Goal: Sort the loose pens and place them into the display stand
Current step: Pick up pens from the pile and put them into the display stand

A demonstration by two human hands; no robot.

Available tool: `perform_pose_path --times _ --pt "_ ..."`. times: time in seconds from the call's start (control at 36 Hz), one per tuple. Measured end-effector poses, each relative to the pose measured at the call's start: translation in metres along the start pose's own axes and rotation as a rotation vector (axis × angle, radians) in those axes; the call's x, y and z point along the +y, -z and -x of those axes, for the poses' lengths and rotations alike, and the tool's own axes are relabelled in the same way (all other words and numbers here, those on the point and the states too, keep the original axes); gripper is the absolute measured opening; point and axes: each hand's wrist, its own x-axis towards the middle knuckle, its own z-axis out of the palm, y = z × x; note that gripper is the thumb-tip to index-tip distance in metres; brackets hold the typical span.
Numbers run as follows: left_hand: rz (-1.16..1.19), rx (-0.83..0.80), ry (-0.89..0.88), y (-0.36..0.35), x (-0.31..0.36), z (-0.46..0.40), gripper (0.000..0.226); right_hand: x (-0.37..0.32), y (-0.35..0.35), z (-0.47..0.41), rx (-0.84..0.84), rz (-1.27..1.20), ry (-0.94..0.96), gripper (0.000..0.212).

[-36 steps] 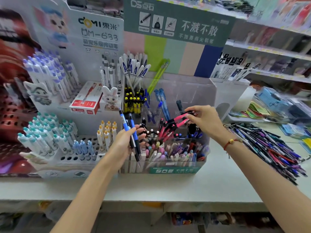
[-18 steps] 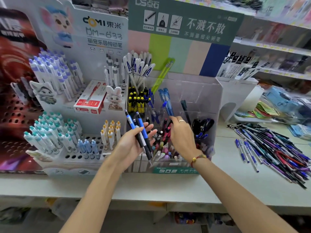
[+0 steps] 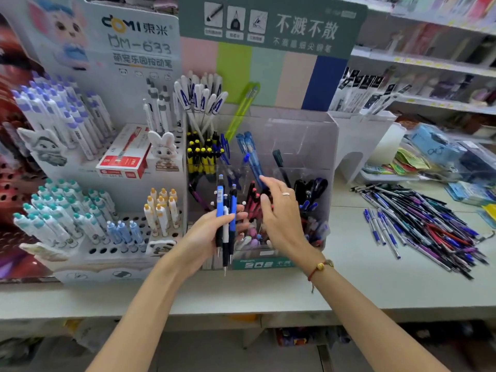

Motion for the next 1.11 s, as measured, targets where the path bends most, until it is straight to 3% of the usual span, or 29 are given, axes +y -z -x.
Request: perform_pose_path --times 0.06,0.17,0.25,0.36,0.44,0.56,0.64,0.75,0.86,1.0,1.11 --pt "-0.066 -0.015 0.037 -0.006 -0.001 -0.003 0.025 -0.010 0.005 0.000 -0.128 -0.236 -0.186 0.035" --pt "-0.166 -0.128 0.064 -0.021 -0.001 -0.009 0.024 -0.009 0.021 0.008 -0.176 -0.295 -0.226 0.030" --pt "-0.176 -0.172 0.061 -0.033 -0.002 -0.011 0.021 -0.001 0.038 0.010 -0.073 -0.507 -0.354 0.022" --pt "-0.079 0.002 -0.007 -0.038 -0.001 -0.015 0.022 0.019 0.078 0.001 0.252 -0.667 -0.396 0.005" --pt "-0.074 0.088 -0.068 -0.031 -0.001 -0.018 0.021 0.037 0.101 -0.005 0.483 -0.554 -0.360 0.006" --pt "0.134 0.007 -0.057 -0.031 -0.005 -0.021 0.020 0.050 0.100 -0.010 0.528 -0.368 -0.221 0.020" --pt "0.301 -0.061 -0.015 -0.033 -0.005 -0.019 0.019 0.048 0.084 -0.016 0.443 -0.160 -0.092 0.022" --pt "0.408 -0.100 0.020 -0.029 -0.006 -0.016 0.041 0.051 0.057 -0.021 0.190 0.207 0.049 0.024" --pt "0.444 -0.097 0.012 -0.027 -0.007 -0.016 0.034 0.061 0.038 -0.016 0.019 0.469 0.185 0.024" --pt "0.366 -0.103 0.005 -0.025 -0.008 -0.011 0.020 0.065 0.033 -0.013 0.010 0.451 0.102 0.025" --pt "0.247 -0.107 0.005 -0.024 -0.010 -0.008 0.023 0.049 0.044 -0.018 0.056 0.401 0.098 0.026"
